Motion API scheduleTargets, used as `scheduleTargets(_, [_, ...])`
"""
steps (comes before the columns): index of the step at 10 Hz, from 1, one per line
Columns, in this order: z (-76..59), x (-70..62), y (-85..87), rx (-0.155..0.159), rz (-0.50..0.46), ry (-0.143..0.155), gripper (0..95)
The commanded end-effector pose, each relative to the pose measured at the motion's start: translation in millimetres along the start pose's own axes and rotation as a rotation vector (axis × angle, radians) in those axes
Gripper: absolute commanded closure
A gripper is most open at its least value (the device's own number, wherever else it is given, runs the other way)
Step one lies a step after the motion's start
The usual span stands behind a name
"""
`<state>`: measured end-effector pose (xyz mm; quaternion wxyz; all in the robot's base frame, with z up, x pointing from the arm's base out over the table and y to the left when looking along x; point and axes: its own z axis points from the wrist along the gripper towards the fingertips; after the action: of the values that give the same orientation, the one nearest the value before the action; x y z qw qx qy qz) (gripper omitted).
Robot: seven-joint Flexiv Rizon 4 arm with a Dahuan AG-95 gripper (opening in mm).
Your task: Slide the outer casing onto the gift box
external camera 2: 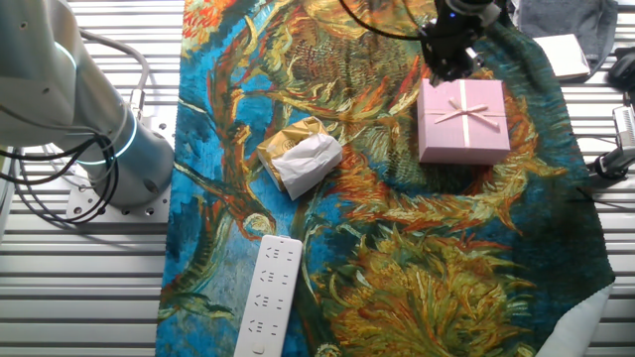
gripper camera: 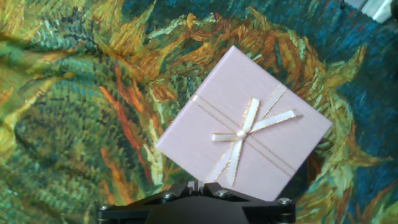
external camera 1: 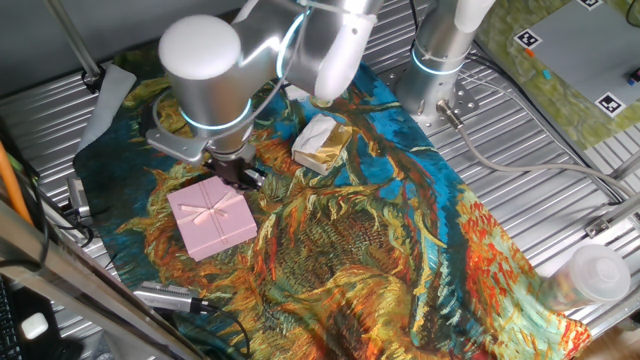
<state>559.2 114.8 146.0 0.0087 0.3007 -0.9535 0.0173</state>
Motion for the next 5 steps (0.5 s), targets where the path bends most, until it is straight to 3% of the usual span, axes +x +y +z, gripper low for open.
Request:
scheduleTargets(1, [-4.5, 6.3, 20.3, -0.007, 0.046, -0.001, 95.0])
scheduleTargets(5, [1.7, 14.5, 69.3, -0.009, 0.111, -0.005, 95.0])
